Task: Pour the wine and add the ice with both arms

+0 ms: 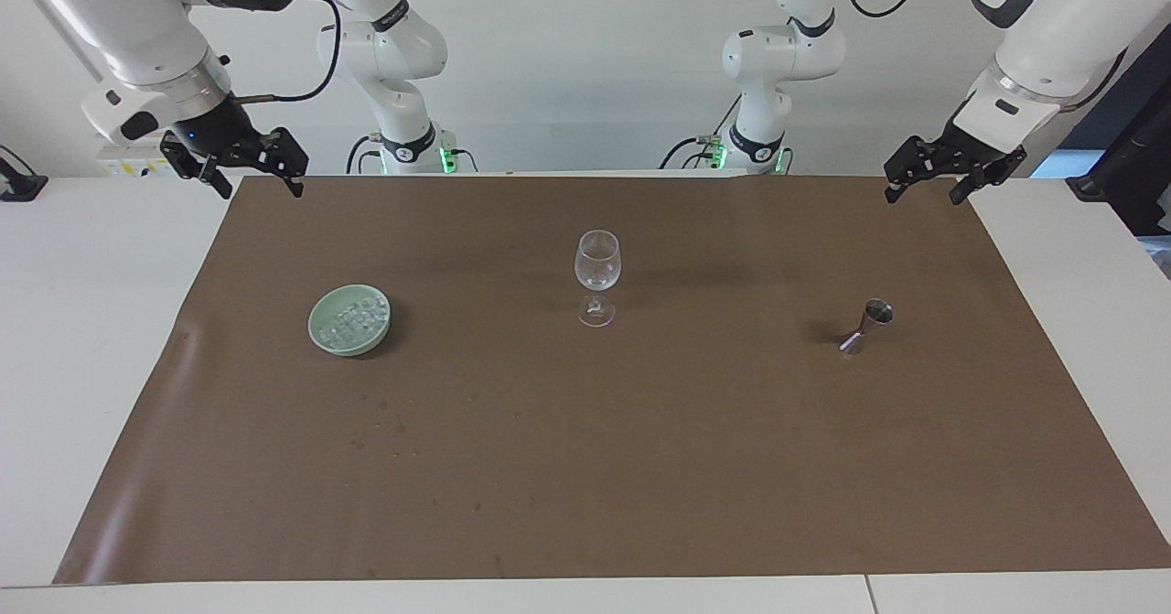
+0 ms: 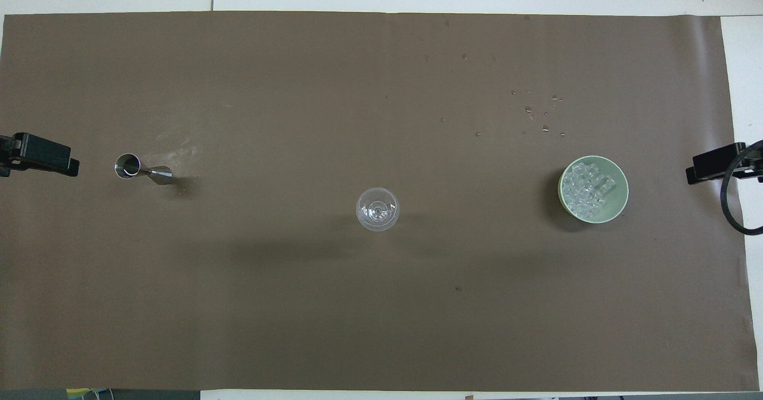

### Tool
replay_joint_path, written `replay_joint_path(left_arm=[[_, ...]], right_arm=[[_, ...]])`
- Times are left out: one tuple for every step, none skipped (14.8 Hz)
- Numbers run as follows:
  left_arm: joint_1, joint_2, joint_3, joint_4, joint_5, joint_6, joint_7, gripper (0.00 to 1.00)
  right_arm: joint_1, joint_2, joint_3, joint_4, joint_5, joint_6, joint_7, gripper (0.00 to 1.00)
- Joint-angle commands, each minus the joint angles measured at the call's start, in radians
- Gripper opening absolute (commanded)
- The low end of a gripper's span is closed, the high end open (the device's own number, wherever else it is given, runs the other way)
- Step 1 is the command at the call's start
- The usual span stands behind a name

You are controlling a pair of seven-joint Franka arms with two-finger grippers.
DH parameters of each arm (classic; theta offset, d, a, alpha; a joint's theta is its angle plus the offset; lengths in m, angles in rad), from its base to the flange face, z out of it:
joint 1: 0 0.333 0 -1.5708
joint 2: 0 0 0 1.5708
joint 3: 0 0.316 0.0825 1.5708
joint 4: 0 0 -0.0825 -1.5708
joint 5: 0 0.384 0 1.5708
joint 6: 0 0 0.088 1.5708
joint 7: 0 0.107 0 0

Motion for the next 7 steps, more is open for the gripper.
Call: replay_joint_path(left_arm=[[-0.003, -0.033, 0.005, -0.036, -0.005, -0.006, 0.016, 1.0], [-0.003, -0.031, 0.006, -0.036, -0.005, -0.006, 0.015, 1.0], [-0.003, -0.031, 0.005, -0.034, -0.002, -0.003, 0.015, 1.0], [-0.005, -0.03, 0.005, -0.031, 0.001, 0.0, 0.01, 1.0], [-0.005, -0.027, 0.005, -0.028, 0.003, 0.008, 0.006, 1.0], [-0.002, -0.021, 0.005, -0.022, 0.001, 0.011, 0.009, 1.0], [0.005, -0.017, 0.003, -0.02, -0.002, 0.02, 0.009, 1.0]], right_arm=[[-0.005, -0.006, 0.004, -0.009, 0.01, 0.013, 0.012, 1.0], [-0.006, -0.006, 0.004, -0.009, 0.01, 0.013, 0.012, 1.0], [-0.006, -0.006, 0.004, -0.011, 0.01, 0.012, 0.012, 1.0], [-0.006, -0.006, 0.004, -0.011, 0.011, 0.012, 0.012, 1.0], [-0.006, -0.006, 0.004, -0.011, 0.011, 0.01, 0.012, 1.0], [-0.006, -0.006, 0.004, -0.011, 0.011, 0.007, 0.012, 1.0], [-0.006, -0.006, 0.004, -0.011, 0.011, 0.007, 0.012, 1.0]])
